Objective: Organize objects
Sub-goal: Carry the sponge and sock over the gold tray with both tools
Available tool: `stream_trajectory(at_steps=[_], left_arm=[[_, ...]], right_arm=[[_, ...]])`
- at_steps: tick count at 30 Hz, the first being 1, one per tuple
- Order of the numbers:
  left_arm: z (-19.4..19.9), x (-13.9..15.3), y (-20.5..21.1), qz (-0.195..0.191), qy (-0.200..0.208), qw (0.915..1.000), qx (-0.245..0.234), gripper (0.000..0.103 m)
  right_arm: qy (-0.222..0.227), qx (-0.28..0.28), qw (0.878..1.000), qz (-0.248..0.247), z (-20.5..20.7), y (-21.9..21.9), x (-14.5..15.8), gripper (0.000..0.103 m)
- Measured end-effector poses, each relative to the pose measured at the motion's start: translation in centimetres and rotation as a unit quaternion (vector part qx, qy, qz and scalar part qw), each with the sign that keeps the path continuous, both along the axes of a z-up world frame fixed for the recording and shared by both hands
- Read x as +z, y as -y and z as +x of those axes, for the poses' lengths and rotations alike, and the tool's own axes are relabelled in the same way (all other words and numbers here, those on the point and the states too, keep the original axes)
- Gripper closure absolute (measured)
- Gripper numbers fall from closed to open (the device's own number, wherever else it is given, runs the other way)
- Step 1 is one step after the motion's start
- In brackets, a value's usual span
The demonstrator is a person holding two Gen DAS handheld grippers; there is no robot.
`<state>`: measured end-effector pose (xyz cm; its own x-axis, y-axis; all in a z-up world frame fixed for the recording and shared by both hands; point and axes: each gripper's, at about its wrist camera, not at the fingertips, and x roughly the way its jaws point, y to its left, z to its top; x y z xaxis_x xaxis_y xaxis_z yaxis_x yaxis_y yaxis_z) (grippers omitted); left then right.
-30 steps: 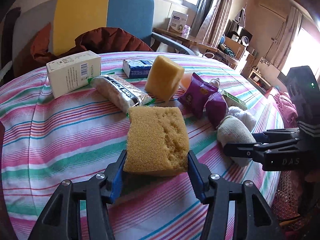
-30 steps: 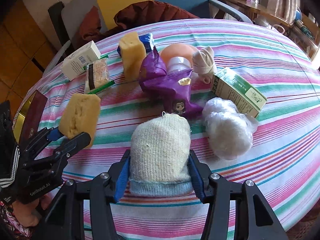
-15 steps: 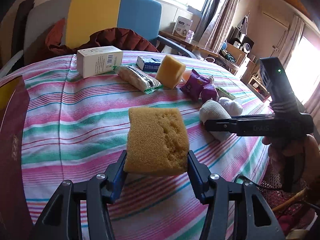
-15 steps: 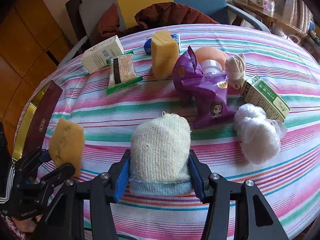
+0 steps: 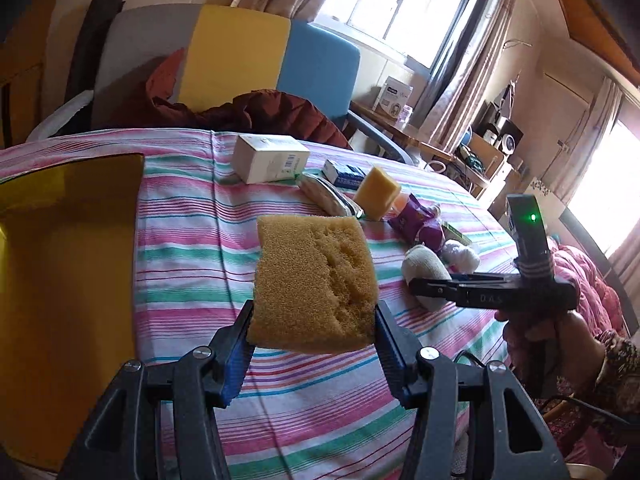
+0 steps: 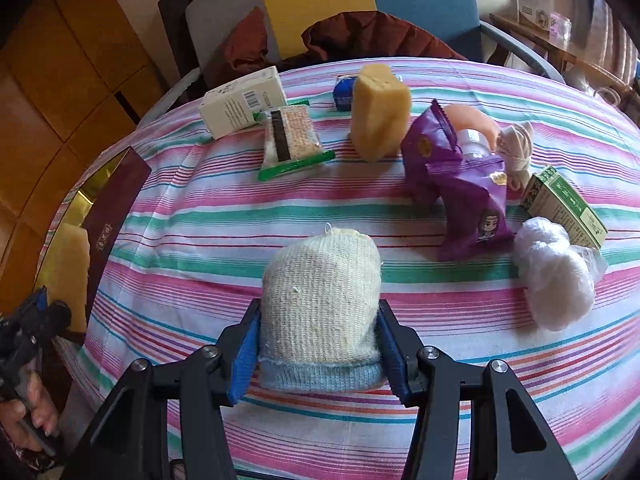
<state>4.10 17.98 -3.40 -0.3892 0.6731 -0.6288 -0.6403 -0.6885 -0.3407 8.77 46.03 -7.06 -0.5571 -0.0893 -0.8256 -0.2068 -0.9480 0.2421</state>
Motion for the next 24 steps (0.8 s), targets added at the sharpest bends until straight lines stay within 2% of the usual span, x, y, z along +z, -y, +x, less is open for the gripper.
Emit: stream_trajectory(at_steps=[5, 10, 13, 18, 24], left_arm=[[-2.9, 1.4, 4.6, 0.004, 0.004, 0.9985, 0.055, 0.046], [-7.3, 0.9, 8.8, -0.045, 0.024, 0.9922, 0.113, 0.046], [-10.3, 0.1, 11.2, -0.076, 0.047, 0.984, 0.154, 0.046], [-14.6, -1.7, 15.0, -0.09, 0.085, 0.9691, 0.213, 0.046], [-19.4, -2.9, 18.0, -0.104, 0.114, 0.9528, 0.261, 0.045]], right_arm=[[-0.019, 0.019, 1.0, -0.008, -0.1, 2.1, 0.2, 0.049], [-0.025, 0.028, 0.999, -0.017, -0.5, 4.5, 0.4, 0.049], [-0.034, 0.037, 0.999, -0.02, -1.0, 6.1, 1.1, 0.049], [-0.055, 0.058, 0.996, -0.034, -2.4, 9.2, 2.7, 0.049], [-0.07, 0.09, 0.992, -0.045, -3.9, 13.1, 4.2, 0.049]])
